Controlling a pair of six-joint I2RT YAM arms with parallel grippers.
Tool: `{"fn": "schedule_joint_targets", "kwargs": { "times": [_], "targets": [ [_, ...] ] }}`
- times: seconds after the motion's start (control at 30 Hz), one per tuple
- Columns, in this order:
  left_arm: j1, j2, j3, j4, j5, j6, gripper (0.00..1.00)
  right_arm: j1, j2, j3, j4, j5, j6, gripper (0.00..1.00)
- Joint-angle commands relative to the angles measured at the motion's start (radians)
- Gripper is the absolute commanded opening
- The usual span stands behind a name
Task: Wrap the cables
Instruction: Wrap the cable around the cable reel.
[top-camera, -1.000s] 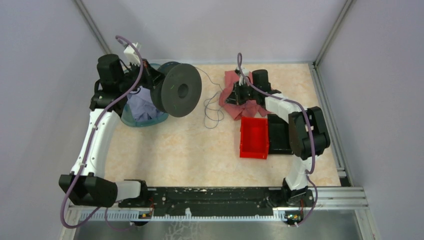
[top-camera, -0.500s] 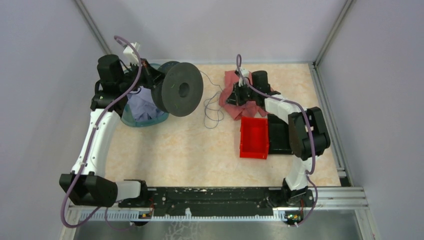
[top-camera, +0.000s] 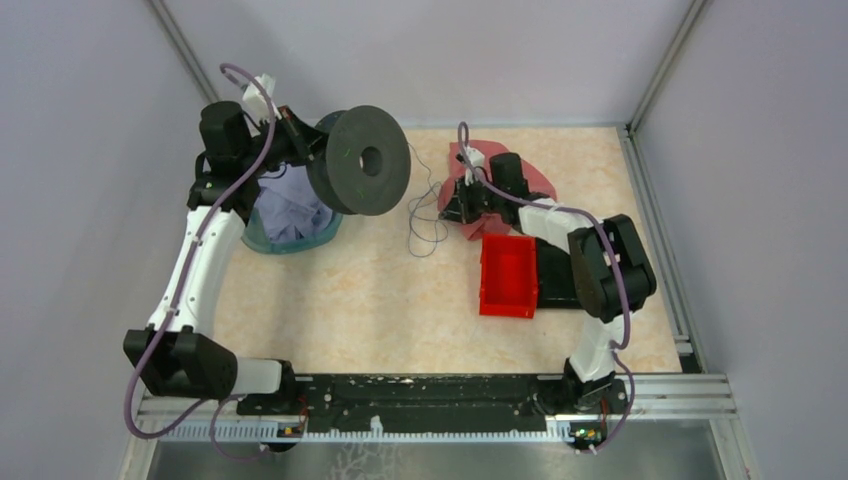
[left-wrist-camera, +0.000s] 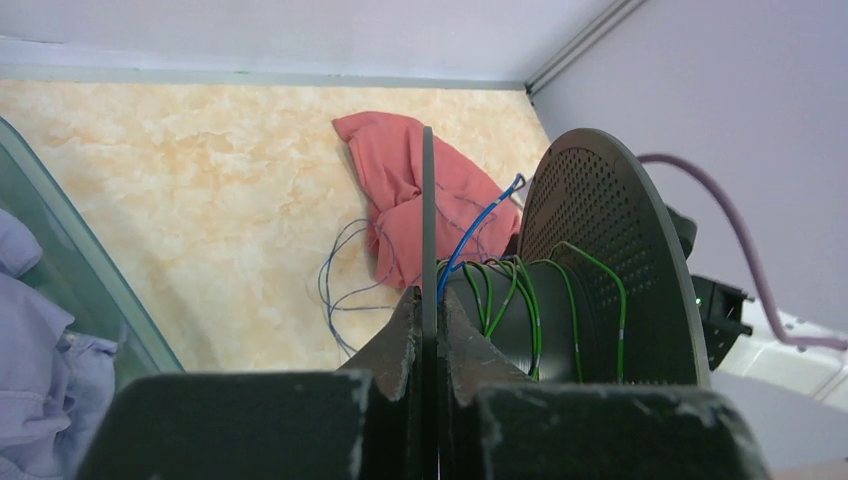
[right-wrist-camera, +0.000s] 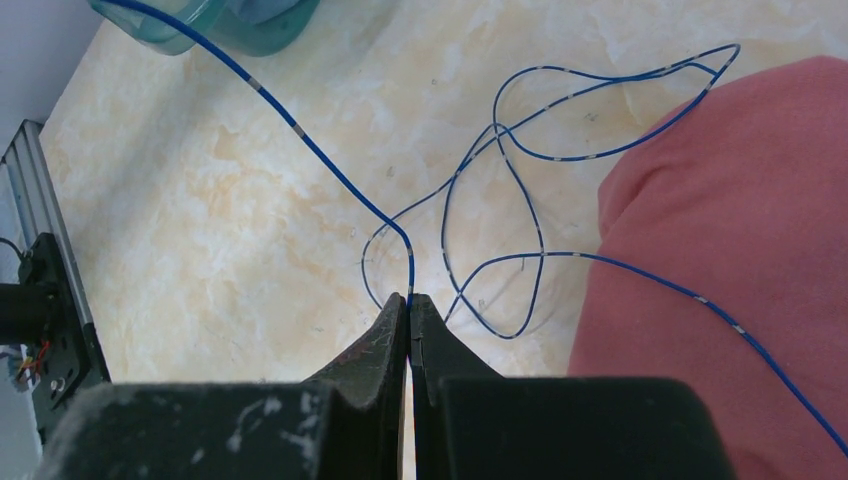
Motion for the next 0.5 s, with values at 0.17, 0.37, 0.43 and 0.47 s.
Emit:
{"fn": "schedule_joint_targets", "kwargs": {
  "times": [0.17, 0.37, 0.43, 0.47],
  "targets": [
    [0.006, 0.029, 0.066, 0.114, -0.073, -0.176, 0.00, 0.033, -0.030, -0.042, 0.082, -0.010, 0.010, 0.00],
    [0.004, 0.038, 0.085, 0.080, -0.194, -0.211, 0.00, 0.076, -0.034, -0.045, 0.082, -0.035, 0.014, 0.00],
    [0.005, 0.044, 0.094, 0.064, -0.228, -0.211, 0.00, 0.095, -0.039, -0.042, 0.079, -0.048, 0.015, 0.00],
    [0.004, 0.045, 0.096, 0.055, -0.246, -0.212, 0.00, 0.106, -0.043, -0.041, 0.075, -0.054, 0.013, 0.00]
  ]
}}
